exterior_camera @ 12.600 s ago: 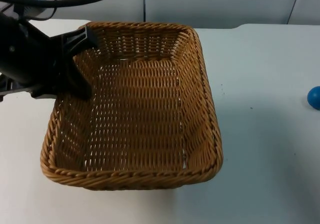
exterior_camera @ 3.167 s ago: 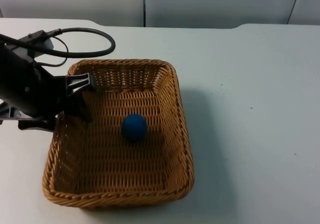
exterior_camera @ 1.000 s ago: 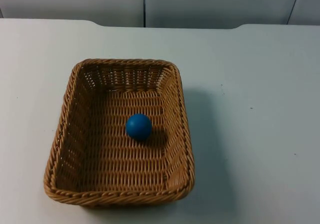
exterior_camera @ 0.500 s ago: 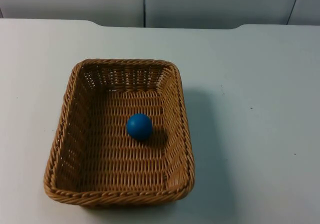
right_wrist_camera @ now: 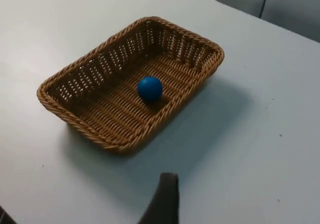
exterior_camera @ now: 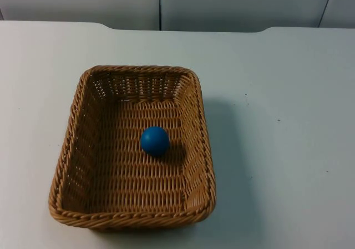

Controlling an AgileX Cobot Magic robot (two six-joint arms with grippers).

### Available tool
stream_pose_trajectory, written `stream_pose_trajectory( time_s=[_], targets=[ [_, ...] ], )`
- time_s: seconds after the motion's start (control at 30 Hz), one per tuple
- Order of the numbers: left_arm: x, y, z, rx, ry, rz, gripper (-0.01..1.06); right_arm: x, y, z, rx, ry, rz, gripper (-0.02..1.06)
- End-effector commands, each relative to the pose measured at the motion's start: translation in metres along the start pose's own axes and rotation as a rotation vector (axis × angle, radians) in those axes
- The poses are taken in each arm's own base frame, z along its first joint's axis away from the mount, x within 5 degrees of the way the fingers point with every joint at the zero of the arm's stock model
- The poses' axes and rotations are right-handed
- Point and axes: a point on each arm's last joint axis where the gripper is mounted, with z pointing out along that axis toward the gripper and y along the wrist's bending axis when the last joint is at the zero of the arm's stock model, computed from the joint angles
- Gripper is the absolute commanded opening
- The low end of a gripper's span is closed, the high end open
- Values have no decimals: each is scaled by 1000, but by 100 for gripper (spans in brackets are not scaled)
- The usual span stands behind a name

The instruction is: Pick up the basket with the left hand and place the ball into the basket with the right hand.

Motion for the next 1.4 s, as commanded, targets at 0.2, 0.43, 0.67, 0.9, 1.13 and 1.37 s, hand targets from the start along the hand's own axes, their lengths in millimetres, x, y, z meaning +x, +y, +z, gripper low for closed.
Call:
stream_pose_trajectory(
  time_s=[0.2, 0.43, 0.67, 0.9, 1.13, 1.37],
  targets=[
    [13, 2, -6, -34, 52, -34, 73, 17, 3, -23, -12, -118, 36, 77],
    [17, 2, -6, -33, 98, -37, 73, 26, 4, -39, -15, -150, 41, 77],
    [19, 2, -6, -32, 112, -38, 73, 36, 4, -38, -20, -29, 53, 77],
    [19, -1, -5, -5, 111, -50, 73, 40, -1, -34, 41, -4, 45, 77],
    [18, -2, -4, 11, 99, -123, 75, 41, 0, -32, 22, -7, 54, 77],
    [18, -2, -4, 4, 97, -125, 95, 41, 0, -32, 22, -7, 54, 86]
  ],
)
